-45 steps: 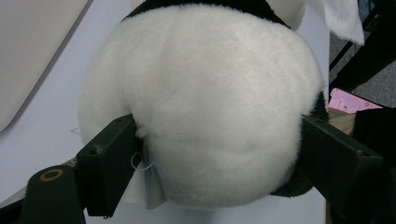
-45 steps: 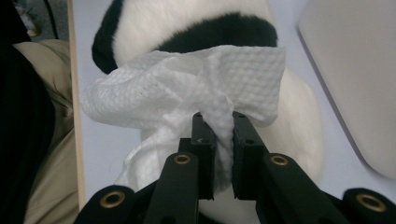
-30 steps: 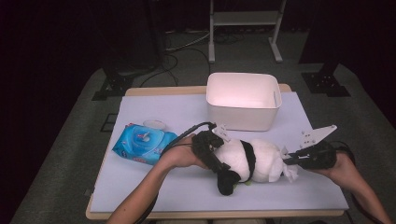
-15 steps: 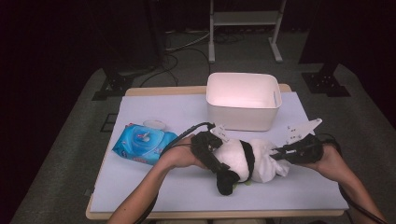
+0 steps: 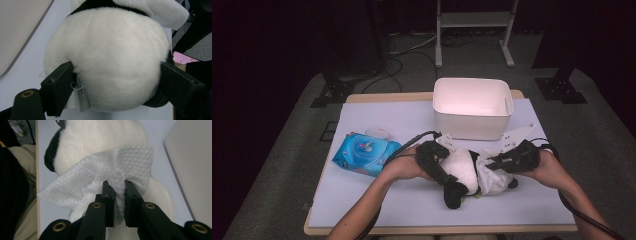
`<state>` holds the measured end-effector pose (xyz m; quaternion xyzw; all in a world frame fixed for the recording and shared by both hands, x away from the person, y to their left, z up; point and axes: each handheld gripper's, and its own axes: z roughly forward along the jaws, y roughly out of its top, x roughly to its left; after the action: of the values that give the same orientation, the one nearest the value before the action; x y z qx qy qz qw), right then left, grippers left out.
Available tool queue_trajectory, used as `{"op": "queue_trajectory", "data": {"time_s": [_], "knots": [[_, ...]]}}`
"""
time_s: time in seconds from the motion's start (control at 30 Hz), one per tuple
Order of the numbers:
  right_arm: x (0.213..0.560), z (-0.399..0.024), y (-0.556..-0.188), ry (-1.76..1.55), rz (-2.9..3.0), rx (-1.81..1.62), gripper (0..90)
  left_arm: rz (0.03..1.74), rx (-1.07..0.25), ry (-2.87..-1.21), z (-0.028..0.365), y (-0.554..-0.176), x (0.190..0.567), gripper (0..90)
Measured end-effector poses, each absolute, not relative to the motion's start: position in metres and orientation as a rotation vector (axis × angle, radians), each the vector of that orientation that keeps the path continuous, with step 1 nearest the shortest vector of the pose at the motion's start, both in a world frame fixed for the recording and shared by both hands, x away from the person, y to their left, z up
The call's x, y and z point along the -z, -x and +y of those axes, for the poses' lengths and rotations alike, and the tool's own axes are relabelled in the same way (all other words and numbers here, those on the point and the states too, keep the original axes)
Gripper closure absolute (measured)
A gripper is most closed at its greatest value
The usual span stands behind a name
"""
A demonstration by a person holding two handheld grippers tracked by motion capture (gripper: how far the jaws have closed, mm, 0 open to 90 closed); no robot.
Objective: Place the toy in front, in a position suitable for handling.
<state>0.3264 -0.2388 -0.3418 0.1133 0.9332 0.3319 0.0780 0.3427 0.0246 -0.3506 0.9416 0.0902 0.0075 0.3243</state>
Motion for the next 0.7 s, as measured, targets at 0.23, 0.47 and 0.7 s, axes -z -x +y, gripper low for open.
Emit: {"op": "queue_trajectory", "data": {"time_s": [0.23, 0.47, 0.7], "knots": [[0.339, -0.209, -0.327, -0.253, 2.815, -0.988, 80.2, 0.241, -0.032, -2.462, 0.024, -0.343, 0.352, 16.3], [0.329, -0.181, -0.328, -0.165, 2.831, -1.003, 80.2, 0.238, -0.028, -2.462, 0.023, -0.343, 0.352, 16.2], [0.328, -0.163, -0.329, -0.109, 2.85, -1.033, 80.2, 0.232, -0.019, -2.461, 0.026, -0.343, 0.354, 16.3]]}}
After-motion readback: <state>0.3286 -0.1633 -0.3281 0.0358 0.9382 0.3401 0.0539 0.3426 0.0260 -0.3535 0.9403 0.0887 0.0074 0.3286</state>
